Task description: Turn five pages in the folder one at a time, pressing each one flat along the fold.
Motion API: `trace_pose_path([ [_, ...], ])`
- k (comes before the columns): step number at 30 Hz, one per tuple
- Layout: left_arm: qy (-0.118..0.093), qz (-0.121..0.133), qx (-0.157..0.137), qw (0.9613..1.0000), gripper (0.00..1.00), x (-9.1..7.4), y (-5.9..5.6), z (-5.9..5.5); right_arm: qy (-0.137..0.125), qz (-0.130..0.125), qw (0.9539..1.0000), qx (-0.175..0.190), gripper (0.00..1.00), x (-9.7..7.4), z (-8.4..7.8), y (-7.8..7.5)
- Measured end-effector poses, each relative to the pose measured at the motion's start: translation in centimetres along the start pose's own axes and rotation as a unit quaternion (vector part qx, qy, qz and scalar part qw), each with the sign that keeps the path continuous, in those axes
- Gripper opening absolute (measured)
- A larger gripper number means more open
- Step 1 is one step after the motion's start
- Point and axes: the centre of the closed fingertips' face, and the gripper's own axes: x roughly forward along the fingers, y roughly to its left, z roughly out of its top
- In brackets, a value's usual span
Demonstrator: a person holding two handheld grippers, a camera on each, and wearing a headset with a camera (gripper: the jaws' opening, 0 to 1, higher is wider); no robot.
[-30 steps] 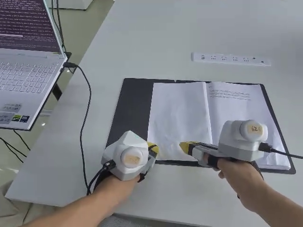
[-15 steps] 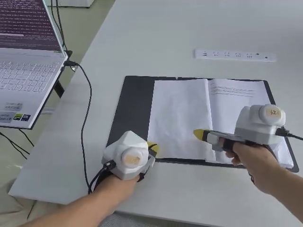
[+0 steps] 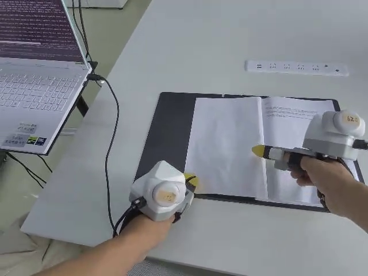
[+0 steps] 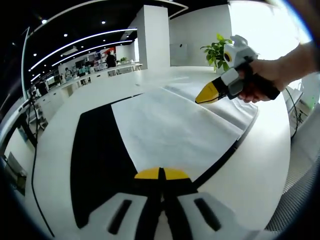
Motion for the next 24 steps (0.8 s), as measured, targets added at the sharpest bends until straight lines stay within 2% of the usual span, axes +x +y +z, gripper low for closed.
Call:
trace_pose_path([
  [2, 0.001, 0.002, 0.001, 1.0, 0.0, 0.0, 0.0, 0.0, -0.002, 0.0, 1.0, 0.004, 0.0, 0.0, 0.4, 0.0],
  [7, 0.001, 0.008, -0.001, 1.0, 0.0, 0.0, 0.0, 0.0, -0.001, -0.004, 0.9998, 0.018, 0.0, 1.2, 1.9, -2.2],
  [12, 0.001, 0.012, -0.005, 0.9999, 0.0, 0.0, 0.0, 0.0, -0.002, -0.006, 0.9995, 0.03, 0.0, 2.1, 3.1, -3.5],
  [20, 0.003, 0.018, -0.006, 0.9998, 0.0, 0.0, 0.0, 0.0, 0.007, -0.01, 0.9987, 0.049, 0.0, 3.2, 3.6, -4.9],
  [22, 0.003, 0.019, -0.006, 0.9998, 0.0, 0.0, 0.0, 0.0, 0.004, -0.004, 0.9982, 0.06, 0.0, 3.4, 3.9, -5.1],
  [24, 0.003, 0.02, -0.006, 0.9998, 0.0, 0.0, 0.0, 0.0, 0.003, -0.004, 0.9985, 0.055, 0.0, 3.5, 4.1, -4.9],
])
